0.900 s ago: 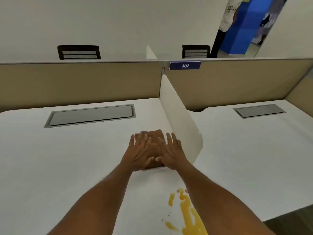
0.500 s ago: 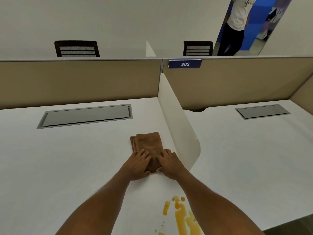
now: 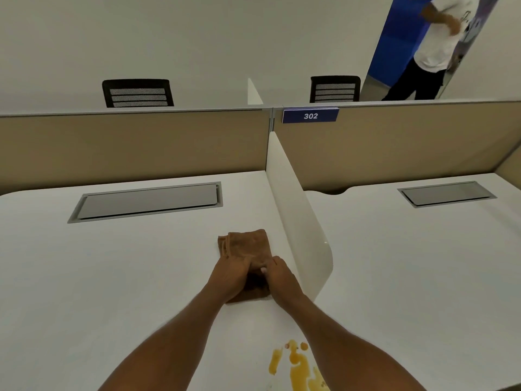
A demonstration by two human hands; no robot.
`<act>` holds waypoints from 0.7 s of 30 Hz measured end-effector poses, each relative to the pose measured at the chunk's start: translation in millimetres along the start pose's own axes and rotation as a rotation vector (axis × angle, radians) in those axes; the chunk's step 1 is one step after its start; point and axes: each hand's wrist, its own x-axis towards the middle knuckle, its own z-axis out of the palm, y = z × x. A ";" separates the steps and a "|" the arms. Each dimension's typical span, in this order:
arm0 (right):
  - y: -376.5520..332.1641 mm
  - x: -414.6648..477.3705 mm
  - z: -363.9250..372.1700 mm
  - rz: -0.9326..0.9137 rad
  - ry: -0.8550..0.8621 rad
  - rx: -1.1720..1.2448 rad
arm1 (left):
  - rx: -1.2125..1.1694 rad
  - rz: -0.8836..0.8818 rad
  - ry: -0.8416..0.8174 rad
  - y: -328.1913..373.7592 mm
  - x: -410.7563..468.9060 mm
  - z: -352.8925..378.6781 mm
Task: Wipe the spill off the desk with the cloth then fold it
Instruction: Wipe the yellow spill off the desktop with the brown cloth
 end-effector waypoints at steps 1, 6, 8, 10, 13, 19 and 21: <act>-0.7 -1.0 -0.4 0.020 0.012 0.047 | 0.010 0.005 0.005 1.7 2.3 -1.7; -6.3 -5.5 0.5 0.213 0.042 -0.003 | -0.049 -0.013 -0.004 9.5 7.4 -16.7; -8.4 -4.2 4.2 0.312 0.055 -0.058 | -0.074 0.012 0.024 12.2 10.3 -23.3; -12.4 -2.1 5.4 0.363 0.056 -0.138 | -0.071 0.072 0.089 15.6 12.8 -32.0; -22.1 1.2 1.0 0.415 0.064 -0.114 | 0.041 0.195 0.237 23.5 13.4 -50.4; -55.3 25.5 -32.2 0.661 0.155 0.652 | 0.025 0.253 0.540 21.8 9.5 -89.9; -66.3 34.6 -46.4 0.667 0.197 0.785 | -0.047 0.214 0.584 20.1 10.0 -102.0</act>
